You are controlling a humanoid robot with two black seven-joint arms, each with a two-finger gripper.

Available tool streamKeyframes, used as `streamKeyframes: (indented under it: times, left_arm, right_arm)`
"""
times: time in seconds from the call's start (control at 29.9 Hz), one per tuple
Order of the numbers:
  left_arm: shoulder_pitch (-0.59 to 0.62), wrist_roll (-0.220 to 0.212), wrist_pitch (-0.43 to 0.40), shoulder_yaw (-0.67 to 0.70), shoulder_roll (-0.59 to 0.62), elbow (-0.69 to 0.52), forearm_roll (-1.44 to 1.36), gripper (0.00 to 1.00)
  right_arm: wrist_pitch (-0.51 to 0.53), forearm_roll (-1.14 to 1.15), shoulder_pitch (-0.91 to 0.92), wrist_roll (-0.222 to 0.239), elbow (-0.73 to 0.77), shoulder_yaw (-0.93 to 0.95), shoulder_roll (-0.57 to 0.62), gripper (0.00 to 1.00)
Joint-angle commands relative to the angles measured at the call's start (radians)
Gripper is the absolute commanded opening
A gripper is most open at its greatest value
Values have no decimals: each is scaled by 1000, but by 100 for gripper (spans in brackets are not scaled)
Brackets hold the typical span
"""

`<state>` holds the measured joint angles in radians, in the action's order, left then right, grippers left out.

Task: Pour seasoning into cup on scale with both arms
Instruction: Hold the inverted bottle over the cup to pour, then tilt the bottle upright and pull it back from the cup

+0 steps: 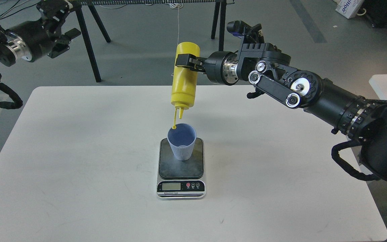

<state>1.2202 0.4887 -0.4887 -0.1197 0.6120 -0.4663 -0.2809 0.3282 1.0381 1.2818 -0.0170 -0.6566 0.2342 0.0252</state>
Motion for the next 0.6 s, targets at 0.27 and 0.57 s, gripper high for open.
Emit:
streamKeyframes:
  times: [0.27,0.57]
  left_arm:
    - [-4,0,0,0,0,2,-1,89]
    - [2,0,0,-3,-11,2,-11,89]
  right_arm:
    - [-14,-15,13,6,11,-4,-10,16]
    - [-84,-301,11,77,11,282,-2,15]
